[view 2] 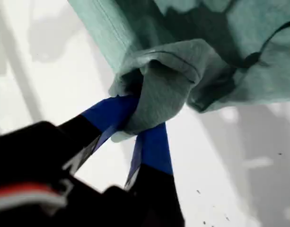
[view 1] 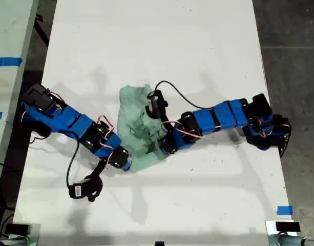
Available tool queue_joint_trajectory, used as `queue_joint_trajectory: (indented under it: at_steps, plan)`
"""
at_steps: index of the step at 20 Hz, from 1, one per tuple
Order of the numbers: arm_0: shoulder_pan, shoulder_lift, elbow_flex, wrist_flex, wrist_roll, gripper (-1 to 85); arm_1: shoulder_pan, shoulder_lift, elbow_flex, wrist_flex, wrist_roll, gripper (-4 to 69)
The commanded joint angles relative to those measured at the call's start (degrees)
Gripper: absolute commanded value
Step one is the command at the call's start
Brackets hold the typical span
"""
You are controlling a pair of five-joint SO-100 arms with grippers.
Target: Fold tshirt
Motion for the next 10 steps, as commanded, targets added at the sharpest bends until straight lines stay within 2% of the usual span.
queue_joint_trajectory:
  at_steps: [1, 5, 10]
  plan:
    - [-7.47, 9.58, -2.29, 4.48, 4.83, 0.1, 7.82, 6.59, -2.37, 1.05, -5.27, -1.2]
    - [-17.40, 12.83, -0.62, 7.73, 12.66, 0.1, 16.96, 7.82, -2.37, -0.09, -11.07, -1.2]
    - [-27.25, 14.24, 4.57, 8.26, 18.90, 0.1, 24.17, 6.68, -2.29, -3.87, -15.64, -1.2]
